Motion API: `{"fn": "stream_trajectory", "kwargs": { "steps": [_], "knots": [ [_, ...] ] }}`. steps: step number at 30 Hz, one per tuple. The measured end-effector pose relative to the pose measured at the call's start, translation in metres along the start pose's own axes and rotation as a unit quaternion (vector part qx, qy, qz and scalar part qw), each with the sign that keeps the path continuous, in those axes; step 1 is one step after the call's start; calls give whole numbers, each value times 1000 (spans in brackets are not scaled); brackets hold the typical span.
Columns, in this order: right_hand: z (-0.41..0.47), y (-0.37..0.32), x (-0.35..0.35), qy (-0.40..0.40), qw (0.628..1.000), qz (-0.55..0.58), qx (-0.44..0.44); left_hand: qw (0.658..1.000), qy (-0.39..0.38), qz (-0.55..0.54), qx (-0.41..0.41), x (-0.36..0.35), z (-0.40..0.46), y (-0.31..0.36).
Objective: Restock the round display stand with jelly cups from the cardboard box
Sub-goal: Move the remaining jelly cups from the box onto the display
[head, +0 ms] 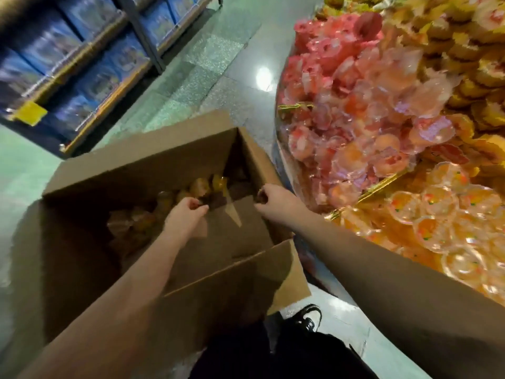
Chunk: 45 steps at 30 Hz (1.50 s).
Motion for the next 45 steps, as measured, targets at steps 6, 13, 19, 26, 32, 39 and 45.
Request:
{"fn": "stream_trajectory", "kwargs": {
  "steps": [6,13,19,26,32,39,45],
  "knots": [
    [86,-56,-91,-89,992,-85,-27,992,13,-20,127,50,57,-120],
    [170,-64,-158,-121,981,-17,-153,959,-11,-114,260,37,115,-203],
    [237,-63,-207,-68,951,186,-239,913,59,-261,307,23,165,-221],
    [280,-77,-241,-58,877,361,-312,859,150,-371,320,14,189,-228],
    [299,-85,-261,-39,831,450,-326,845,155,-382,340,-2,205,-219],
    [302,-86,-271,-26,828,451,-333,747,180,-495,407,-6,216,-219],
    [259,-69,-264,-28,840,443,-312,737,180,-537,369,6,213,-219]
  ]
}}
Point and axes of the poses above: each hand's wrist, its own z-axis towards the middle knuckle, its own x-axis out of the back of the hand, y = z × x, the point moved 1 cm from there along z, towards the middle knuckle, and after that the axes turned 1 degree about y, right-handed, at the moved point
